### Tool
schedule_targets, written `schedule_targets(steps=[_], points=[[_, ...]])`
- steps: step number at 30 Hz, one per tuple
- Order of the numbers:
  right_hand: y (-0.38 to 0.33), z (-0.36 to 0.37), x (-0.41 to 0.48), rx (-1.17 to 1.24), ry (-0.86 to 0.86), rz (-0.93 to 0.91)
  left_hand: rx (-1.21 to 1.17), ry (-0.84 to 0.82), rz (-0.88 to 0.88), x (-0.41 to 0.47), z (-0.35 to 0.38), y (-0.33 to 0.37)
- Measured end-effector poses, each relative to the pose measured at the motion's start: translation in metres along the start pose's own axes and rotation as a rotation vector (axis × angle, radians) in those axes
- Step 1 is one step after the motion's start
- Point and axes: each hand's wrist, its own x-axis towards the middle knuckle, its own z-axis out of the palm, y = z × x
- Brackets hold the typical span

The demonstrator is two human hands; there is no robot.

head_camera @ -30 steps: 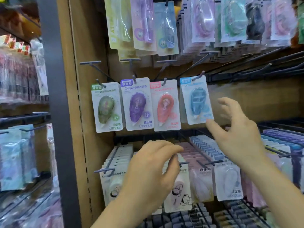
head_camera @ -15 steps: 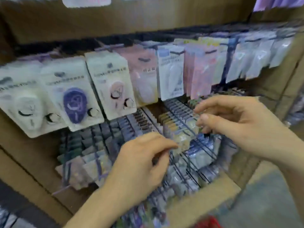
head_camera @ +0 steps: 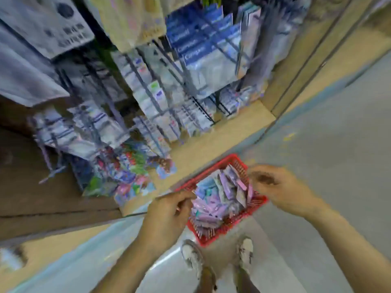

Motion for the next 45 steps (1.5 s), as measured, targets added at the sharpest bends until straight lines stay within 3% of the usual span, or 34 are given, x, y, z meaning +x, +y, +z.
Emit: schedule_targets(steps=[6,11,14,20,23,26,32,37,39,42,45], points=[[0.181,0.083,0.047,0.108,-0.02,0.269,-0.036,-0.163,-0.361,0.032,0.176,-0.105],[0.314,0.155,0.097,0.042,-0.076,0.364,0.048,-0.313,-0.461,0.064,0.295,-0.186],[0.378,0.198,0.127,-0.045,-0.204,0.466,0.182,-0.418,-0.422,0.086,0.343,-0.234],[0.464,0.244,0.17,-0.424,-0.278,0.303,0.593,-0.663,-0.131,0.121,0.423,-0.326],[0.488,0.257,0.177,-0.662,-0.369,0.244,0.747,-0.773,-0.033,0.128,0.455,-0.344],[0.501,0.265,0.189,-0.827,-0.355,0.245,0.915,-0.813,0.056,0.125,0.476,-0.352],[0.51,0.262,0.207,-0.953,-0.409,0.185,0.889,-0.759,0.13,0.118,0.471,-0.367],[0.509,0.259,0.214,-1.02,-0.437,0.047,0.773,-0.532,0.055,0.123,0.441,-0.367],[0.508,0.253,0.215,-0.987,-0.424,-0.041,0.749,-0.447,-0.04,0.128,0.429,-0.361],[0.508,0.241,0.208,-0.77,-0.333,-0.104,0.455,-0.314,-0.406,0.139,0.418,-0.36],[0.499,0.225,0.2,-0.342,-0.197,0.081,0.23,-0.154,-0.58,0.147,0.42,-0.36]])
